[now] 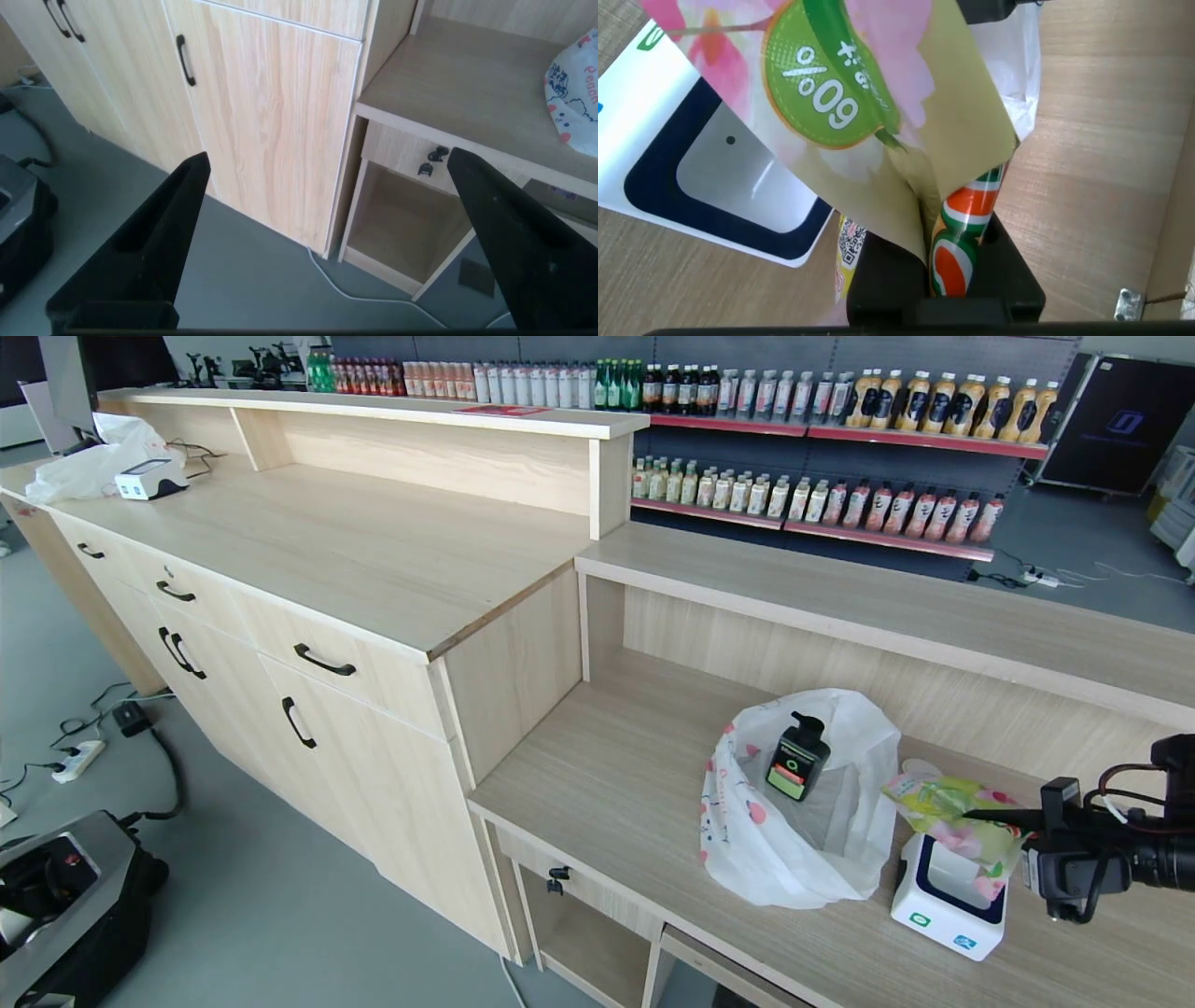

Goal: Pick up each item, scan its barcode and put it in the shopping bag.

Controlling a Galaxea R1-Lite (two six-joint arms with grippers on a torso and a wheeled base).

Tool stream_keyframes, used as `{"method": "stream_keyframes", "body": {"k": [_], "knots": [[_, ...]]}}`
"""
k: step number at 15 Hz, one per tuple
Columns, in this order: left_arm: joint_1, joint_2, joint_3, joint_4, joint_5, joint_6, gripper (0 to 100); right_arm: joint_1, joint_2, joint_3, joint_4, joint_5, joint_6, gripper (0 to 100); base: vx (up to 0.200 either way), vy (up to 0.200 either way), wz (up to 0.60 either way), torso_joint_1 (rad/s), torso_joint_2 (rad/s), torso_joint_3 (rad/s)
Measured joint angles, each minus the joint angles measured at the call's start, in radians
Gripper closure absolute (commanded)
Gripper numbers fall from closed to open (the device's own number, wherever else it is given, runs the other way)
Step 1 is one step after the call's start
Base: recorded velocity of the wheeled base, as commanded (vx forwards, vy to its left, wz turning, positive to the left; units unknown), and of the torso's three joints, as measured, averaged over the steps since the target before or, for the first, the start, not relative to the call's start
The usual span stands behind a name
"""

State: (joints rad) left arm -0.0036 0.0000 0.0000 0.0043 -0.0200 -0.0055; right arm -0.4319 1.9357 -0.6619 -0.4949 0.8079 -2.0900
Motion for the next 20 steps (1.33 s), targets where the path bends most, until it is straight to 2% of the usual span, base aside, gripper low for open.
{"method": "stream_keyframes", "body": {"k": [5, 14, 20], "knots": [[0.001, 0.0, 0.0, 0.0, 0.0, 0.0, 0, 0.003, 0.007, -0.001, 0.0, 0.0, -0.013, 100, 0.0, 0.0, 0.0, 0.0, 0.0, 0.0], [0.0, 0.0, 0.0, 0.0, 0.0, 0.0, 0, -0.029, -0.063, 0.016, -0.003, -0.002, -0.127, 100, 0.0, 0.0, 0.0, 0.0, 0.0, 0.0], [0.0, 0.0, 0.0, 0.0, 0.0, 0.0, 0, -0.044, -0.074, 0.026, -0.001, -0.001, -0.131, 100, 0.0, 0.0, 0.0, 0.0, 0.0, 0.0]]}}
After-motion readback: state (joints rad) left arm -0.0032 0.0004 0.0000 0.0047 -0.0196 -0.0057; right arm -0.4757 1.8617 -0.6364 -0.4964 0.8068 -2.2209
